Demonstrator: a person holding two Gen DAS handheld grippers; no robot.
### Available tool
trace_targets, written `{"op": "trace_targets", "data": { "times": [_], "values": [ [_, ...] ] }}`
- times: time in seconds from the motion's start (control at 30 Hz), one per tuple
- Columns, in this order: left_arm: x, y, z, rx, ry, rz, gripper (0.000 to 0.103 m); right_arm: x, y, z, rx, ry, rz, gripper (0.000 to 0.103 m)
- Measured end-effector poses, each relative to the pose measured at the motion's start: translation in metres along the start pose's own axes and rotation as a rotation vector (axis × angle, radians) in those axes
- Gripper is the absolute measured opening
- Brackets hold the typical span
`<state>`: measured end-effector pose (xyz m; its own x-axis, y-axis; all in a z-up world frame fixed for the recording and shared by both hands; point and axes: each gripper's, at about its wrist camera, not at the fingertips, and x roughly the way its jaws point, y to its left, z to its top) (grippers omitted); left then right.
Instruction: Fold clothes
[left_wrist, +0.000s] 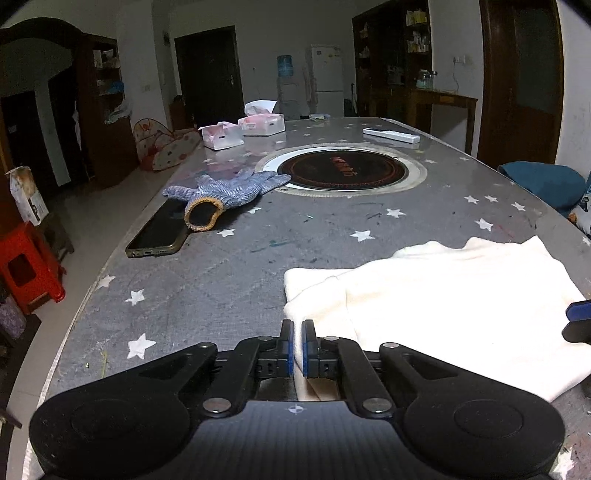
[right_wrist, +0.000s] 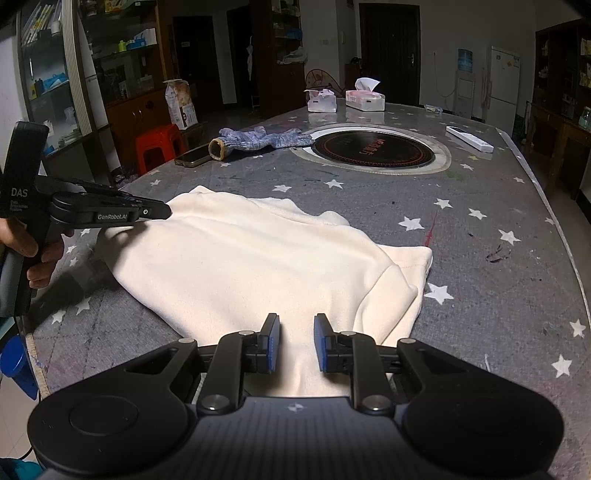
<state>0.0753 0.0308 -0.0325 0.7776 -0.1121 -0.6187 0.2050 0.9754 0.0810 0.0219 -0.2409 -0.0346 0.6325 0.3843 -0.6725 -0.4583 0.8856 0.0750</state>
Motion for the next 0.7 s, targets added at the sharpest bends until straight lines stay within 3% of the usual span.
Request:
{"op": "trace_targets", "data": {
  "times": [0.7],
  "values": [
    [0.004,-0.003,0.003,0.013,0.023,0.016,0.009,-0.007,0.005,0.019,-0.035,-0.004,-0.018,0.026]
  ]
}}
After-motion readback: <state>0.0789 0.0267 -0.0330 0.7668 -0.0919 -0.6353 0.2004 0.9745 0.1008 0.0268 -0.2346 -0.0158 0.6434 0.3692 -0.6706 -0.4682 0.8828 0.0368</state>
